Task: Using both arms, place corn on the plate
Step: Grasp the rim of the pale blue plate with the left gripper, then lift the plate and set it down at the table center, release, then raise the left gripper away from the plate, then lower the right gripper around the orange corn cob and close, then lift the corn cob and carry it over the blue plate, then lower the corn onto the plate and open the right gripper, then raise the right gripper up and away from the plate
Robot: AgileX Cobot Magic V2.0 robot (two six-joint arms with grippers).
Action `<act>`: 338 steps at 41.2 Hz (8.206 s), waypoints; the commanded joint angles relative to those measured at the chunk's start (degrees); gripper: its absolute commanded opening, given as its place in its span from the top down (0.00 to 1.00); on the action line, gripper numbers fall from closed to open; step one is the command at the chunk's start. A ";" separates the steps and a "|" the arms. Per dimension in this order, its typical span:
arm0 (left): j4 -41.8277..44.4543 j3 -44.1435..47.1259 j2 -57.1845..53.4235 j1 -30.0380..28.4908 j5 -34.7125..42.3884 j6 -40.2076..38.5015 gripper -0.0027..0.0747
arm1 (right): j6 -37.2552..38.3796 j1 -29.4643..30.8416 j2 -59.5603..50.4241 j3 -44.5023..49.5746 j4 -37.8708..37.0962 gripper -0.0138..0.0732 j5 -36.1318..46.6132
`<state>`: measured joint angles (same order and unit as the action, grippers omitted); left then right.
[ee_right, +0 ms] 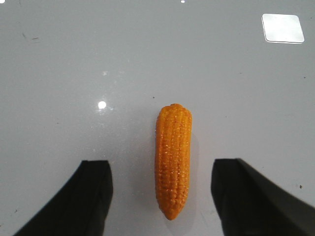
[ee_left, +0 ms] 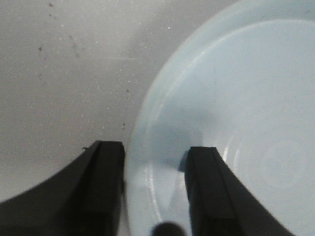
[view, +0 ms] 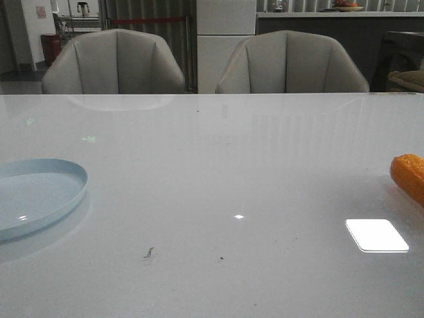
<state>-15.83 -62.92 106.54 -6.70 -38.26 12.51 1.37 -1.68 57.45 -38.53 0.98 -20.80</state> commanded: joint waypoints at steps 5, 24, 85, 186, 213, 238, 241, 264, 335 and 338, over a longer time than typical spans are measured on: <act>-0.81 -1.38 -2.18 -0.14 0.56 -0.41 0.82 | 0.04 -0.16 -0.67 -1.95 -0.62 0.22 3.55; -7.89 -11.72 -7.62 0.36 -4.96 -0.41 0.85 | 0.04 -0.16 -0.67 -1.95 -0.62 0.22 3.50; -17.06 -21.05 8.16 24.65 -16.19 -0.30 0.37 | 0.04 -0.16 -0.67 -1.95 -0.62 0.22 0.87; 8.24 29.50 -65.58 4.29 25.77 3.59 0.35 | 0.04 0.14 42.69 -40.64 -0.98 0.22 -27.05; 8.24 29.50 -65.58 4.29 25.77 3.59 0.35 | 1.82 0.14 52.01 -40.81 -4.83 0.22 -27.59; 8.24 29.50 -65.58 4.29 25.77 3.59 0.35 | 1.88 0.14 51.82 -42.09 -5.78 0.76 -26.78; 8.24 29.50 -65.58 4.29 25.77 3.59 0.35 | 1.88 0.07 51.70 -44.26 -5.73 0.76 -28.45; 8.24 29.50 -65.58 4.29 25.77 3.59 0.35 | -4.59 -14.74 51.62 -73.06 9.98 0.77 -44.35; 8.24 29.50 -65.58 4.29 25.77 3.59 0.35 | -14.71 -25.20 61.22 -74.14 18.69 0.19 -44.73; 8.24 29.50 -65.58 4.29 25.77 3.59 0.35 | -14.71 -24.19 58.11 -74.14 16.51 0.19 -45.08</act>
<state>-6.88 -31.64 41.24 -2.27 -17.10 16.41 -12.47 -27.28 123.41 -110.60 18.63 -66.47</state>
